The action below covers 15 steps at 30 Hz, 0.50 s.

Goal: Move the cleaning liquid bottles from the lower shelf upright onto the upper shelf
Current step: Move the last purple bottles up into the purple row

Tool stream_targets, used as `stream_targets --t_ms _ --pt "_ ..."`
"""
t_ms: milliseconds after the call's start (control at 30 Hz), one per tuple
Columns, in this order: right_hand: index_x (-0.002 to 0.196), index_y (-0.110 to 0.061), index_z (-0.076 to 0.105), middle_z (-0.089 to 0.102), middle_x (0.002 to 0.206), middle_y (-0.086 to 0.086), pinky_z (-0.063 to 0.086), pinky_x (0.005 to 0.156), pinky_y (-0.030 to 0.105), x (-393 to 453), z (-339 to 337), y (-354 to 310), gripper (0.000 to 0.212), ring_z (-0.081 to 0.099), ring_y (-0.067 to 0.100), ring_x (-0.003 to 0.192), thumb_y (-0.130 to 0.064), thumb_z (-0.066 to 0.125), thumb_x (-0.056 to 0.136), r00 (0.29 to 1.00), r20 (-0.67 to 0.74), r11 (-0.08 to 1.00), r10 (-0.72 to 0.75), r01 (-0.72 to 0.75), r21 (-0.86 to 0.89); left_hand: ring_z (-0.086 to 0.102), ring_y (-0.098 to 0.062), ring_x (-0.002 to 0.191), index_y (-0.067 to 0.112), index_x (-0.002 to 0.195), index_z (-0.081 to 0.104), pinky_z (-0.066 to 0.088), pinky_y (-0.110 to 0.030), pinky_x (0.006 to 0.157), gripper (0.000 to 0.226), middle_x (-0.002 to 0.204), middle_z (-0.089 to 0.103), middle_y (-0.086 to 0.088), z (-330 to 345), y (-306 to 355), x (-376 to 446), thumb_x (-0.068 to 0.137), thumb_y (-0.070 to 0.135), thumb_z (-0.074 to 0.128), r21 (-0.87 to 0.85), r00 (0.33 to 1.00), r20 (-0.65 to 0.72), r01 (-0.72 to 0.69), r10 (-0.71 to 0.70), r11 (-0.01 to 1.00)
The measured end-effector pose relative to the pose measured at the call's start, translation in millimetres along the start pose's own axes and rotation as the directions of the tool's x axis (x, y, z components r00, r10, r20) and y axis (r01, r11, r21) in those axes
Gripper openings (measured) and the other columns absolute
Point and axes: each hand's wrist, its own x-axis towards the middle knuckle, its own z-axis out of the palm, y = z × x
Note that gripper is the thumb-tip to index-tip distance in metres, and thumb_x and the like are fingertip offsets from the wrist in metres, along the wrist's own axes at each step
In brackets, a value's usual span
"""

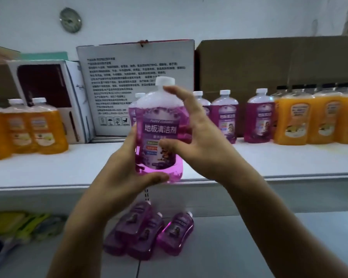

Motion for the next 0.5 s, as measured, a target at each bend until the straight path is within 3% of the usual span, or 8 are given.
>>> stream_targets --t_ms 100,167,233,300,433,500 --pt "0.148 -0.047 0.028 0.024 0.148 -0.007 0.057 0.093 0.03 17.3 26.3 8.4 0.091 0.042 0.017 0.132 0.0 0.074 0.084 0.999 0.047 0.975 0.006 0.004 -0.222 0.071 -0.011 0.095 0.029 0.135 0.042 0.059 -0.038 0.083 0.091 0.112 0.069 0.01 -19.4 -28.2 8.3 0.062 0.007 0.091 0.031 0.996 0.043 0.077 -0.079 0.997" --pt "0.147 -0.048 0.028 0.022 0.149 -0.009 0.057 0.096 0.035 28.5 39.2 11.9 0.092 0.042 0.021 0.132 0.0 0.074 0.084 0.998 0.067 0.944 0.012 0.011 -0.33 0.07 -0.007 0.099 0.032 0.136 0.039 0.059 -0.033 0.086 0.092 0.116 0.067 0.01 -26.6 -43.0 13.8 0.065 0.005 0.09 0.061 0.995 0.047 0.084 -0.087 0.995" --pt "0.147 -0.045 0.029 0.025 0.148 -0.007 0.053 0.101 0.037 40.9 46.6 15.0 0.091 0.043 0.021 0.131 0.0 0.075 0.083 0.997 0.077 0.928 0.03 0.001 -0.373 0.068 0.003 0.096 0.036 0.132 0.038 0.055 -0.018 0.079 0.089 0.111 0.067 0.015 -33.2 -54.3 20.5 0.066 0.012 0.091 0.105 0.994 0.049 0.096 -0.102 0.99" --pt "0.148 -0.042 0.03 0.028 0.148 -0.004 0.047 0.108 0.038 52.4 53.0 19.7 0.091 0.043 0.02 0.132 -0.001 0.076 0.081 0.997 0.066 0.902 0.041 -0.008 -0.432 0.066 0.004 0.093 0.038 0.128 0.037 0.051 -0.012 0.075 0.083 0.107 0.065 0.02 -40.6 -64.0 27.1 0.068 0.021 0.091 0.184 0.991 0.033 0.122 -0.131 0.975" --pt "0.151 -0.04 0.025 0.017 0.157 0.004 0.049 0.104 0.042 71.4 70.7 34.4 0.092 0.049 0.033 0.13 0.005 0.071 0.084 0.996 0.04 0.854 0.084 -0.052 -0.517 0.059 -0.014 0.106 0.038 0.134 0.039 0.048 -0.034 0.089 0.069 0.12 0.061 0.016 -49.4 -79.7 31.8 0.078 0.049 0.077 0.389 0.979 0.011 0.183 -0.203 0.903" --pt "0.151 -0.042 0.022 0.006 0.161 0.006 0.054 0.096 0.037 81.7 78.7 43.9 0.096 0.053 0.036 0.126 0.01 0.066 0.085 0.991 0.023 0.835 0.131 -0.097 -0.541 0.06 -0.02 0.11 0.033 0.135 0.045 0.049 -0.036 0.09 0.053 0.129 0.062 0.008 -50.5 -86.7 29.1 0.088 0.048 0.066 0.473 0.971 0.007 0.208 -0.24 0.856"
